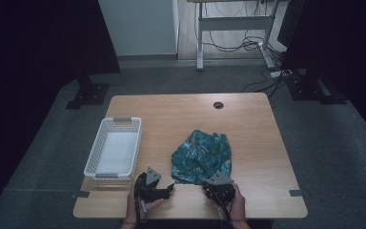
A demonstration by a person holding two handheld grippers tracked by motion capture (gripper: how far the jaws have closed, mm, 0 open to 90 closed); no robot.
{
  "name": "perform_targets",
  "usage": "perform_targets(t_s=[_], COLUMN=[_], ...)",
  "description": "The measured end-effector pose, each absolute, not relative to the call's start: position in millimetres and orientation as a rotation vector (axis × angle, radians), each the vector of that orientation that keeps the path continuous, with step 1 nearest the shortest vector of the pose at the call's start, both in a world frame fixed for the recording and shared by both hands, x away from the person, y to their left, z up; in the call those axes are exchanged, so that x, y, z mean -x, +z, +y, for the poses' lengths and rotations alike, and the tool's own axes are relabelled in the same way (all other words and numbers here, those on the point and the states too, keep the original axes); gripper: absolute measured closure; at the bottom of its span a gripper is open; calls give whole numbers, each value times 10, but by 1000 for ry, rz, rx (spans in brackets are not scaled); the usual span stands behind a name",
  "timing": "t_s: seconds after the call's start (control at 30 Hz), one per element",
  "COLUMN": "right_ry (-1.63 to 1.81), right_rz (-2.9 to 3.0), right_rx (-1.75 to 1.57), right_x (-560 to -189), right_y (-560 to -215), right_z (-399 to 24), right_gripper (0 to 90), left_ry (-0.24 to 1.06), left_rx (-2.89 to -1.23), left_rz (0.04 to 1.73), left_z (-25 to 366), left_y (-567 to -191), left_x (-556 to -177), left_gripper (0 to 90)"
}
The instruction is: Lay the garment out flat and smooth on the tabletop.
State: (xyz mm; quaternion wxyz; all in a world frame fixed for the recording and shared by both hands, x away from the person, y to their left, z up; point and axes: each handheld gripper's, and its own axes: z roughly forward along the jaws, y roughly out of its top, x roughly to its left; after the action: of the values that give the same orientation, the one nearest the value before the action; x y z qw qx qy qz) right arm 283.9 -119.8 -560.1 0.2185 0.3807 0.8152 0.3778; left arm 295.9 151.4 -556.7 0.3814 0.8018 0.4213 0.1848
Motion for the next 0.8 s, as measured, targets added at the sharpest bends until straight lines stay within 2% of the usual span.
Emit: perform_targets(t_s=[0.2,0.8], right_ry=[1076,1200], right_rz=[2224,2089], right_rx=[-1021,-978], right_x=[-2796,-2637], right_y=[-5533,-5129], right_z=[-1233,-1417], right_gripper=[744,770], left_ry=[476,481], left_rx=[-2046,-2048], left_rz=[1077,1079], left_z=[1527,1532], left_y=[-5567,-5567], left_x=[-2965,-2968], left_gripper=[266,266])
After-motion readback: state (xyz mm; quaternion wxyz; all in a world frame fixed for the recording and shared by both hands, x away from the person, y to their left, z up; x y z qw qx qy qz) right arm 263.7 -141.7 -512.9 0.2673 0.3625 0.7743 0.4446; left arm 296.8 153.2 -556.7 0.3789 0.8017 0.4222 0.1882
